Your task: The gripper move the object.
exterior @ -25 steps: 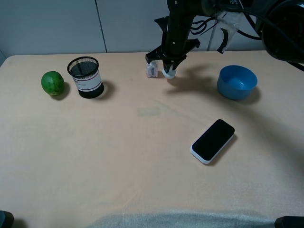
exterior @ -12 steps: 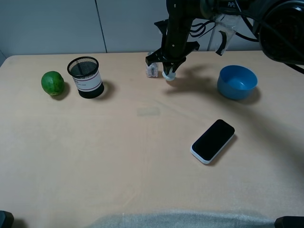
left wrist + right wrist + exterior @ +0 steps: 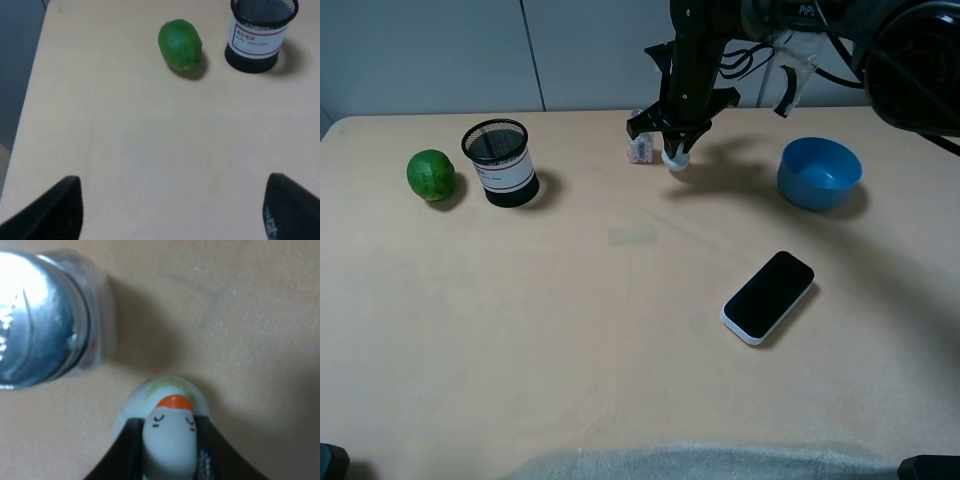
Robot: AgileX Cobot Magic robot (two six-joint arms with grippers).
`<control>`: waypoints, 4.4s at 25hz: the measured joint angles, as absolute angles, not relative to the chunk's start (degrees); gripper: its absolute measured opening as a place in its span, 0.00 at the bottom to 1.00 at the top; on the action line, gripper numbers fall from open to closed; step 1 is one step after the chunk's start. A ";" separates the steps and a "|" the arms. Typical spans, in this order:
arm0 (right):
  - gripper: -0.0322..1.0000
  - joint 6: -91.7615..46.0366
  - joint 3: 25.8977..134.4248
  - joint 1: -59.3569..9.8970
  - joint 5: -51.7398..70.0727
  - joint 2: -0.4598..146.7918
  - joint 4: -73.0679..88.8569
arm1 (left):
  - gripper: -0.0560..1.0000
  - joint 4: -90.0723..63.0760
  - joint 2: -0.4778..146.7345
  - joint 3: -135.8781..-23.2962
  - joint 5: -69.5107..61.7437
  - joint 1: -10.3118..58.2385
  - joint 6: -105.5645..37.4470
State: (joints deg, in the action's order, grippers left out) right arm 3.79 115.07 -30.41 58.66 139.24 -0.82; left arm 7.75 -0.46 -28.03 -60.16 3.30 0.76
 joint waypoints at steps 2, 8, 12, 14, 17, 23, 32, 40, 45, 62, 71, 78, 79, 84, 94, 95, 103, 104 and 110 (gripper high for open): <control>0.18 3.36 115.07 -30.41 58.66 139.24 -0.82 | 0.81 7.75 -0.46 -28.03 -60.16 3.30 0.76; 0.18 3.18 115.07 -30.41 58.66 139.24 -0.82 | 0.81 7.75 -0.46 -28.03 -60.16 3.30 0.76; 0.23 3.12 115.07 -30.41 59.94 139.24 -0.82 | 0.81 7.75 -0.46 -28.03 -60.16 3.30 0.76; 0.27 3.07 115.07 -30.41 60.25 139.24 -0.82 | 0.81 7.75 -0.46 -28.03 -60.16 3.30 0.76; 0.36 3.01 115.07 -30.41 60.66 139.24 -0.72 | 0.81 7.75 -0.46 -28.03 -60.16 3.30 0.76; 0.59 3.01 115.07 -30.41 59.61 139.24 1.17 | 0.81 7.75 -0.46 -28.03 -60.16 3.30 0.76; 0.70 3.27 115.07 -30.41 58.17 139.24 0.58 | 0.81 7.75 -0.46 -28.03 -60.16 3.30 0.76; 0.70 3.44 115.07 -30.41 58.63 139.24 0.62 | 0.81 7.75 -0.46 -28.03 -60.16 3.30 0.76; 0.70 3.60 115.07 -30.41 61.26 138.84 1.24 | 0.81 7.75 -0.46 -28.03 -60.16 3.30 0.76; 0.70 6.42 115.07 -26.92 66.98 118.47 1.42 | 0.81 7.75 -0.46 -28.03 -60.16 3.30 0.76; 0.70 6.67 114.59 -18.93 69.48 106.67 0.82 | 0.81 7.75 -0.46 -28.03 -60.16 3.30 0.76; 0.70 5.71 100.70 -7.17 69.52 91.38 0.49 | 0.81 7.75 -0.46 -28.03 -60.16 3.30 0.76; 0.70 5.28 97.74 -5.56 69.52 88.96 0.49 | 0.81 7.75 -0.46 -28.03 -60.16 3.30 0.76; 0.70 2.37 81.73 1.72 68.75 76.42 0.42 | 0.81 7.75 -0.46 -28.03 -60.16 3.30 0.76; 0.70 -0.98 51.56 6.57 60.37 47.77 0.00 | 0.81 7.75 -0.46 -28.03 -60.16 3.30 0.76; 0.70 -1.03 49.46 6.57 59.74 44.63 0.00 | 0.81 7.75 -0.46 -28.03 -60.16 3.30 0.76; 0.70 -1.03 37.73 6.57 57.35 25.47 -0.69 | 0.81 7.75 -0.46 -28.03 -60.16 3.30 0.76; 0.70 -1.03 35.43 6.57 57.35 21.05 -0.82 | 0.81 7.75 -0.46 -28.03 -60.16 3.30 0.76; 0.70 -1.03 30.00 6.57 57.41 11.97 -0.87 | 0.81 7.75 -0.46 -28.03 -60.16 3.30 0.76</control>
State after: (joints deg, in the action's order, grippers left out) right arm -1.03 30.00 6.57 57.41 11.97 -0.87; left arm 7.75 -0.46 -28.03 -60.16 3.30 0.76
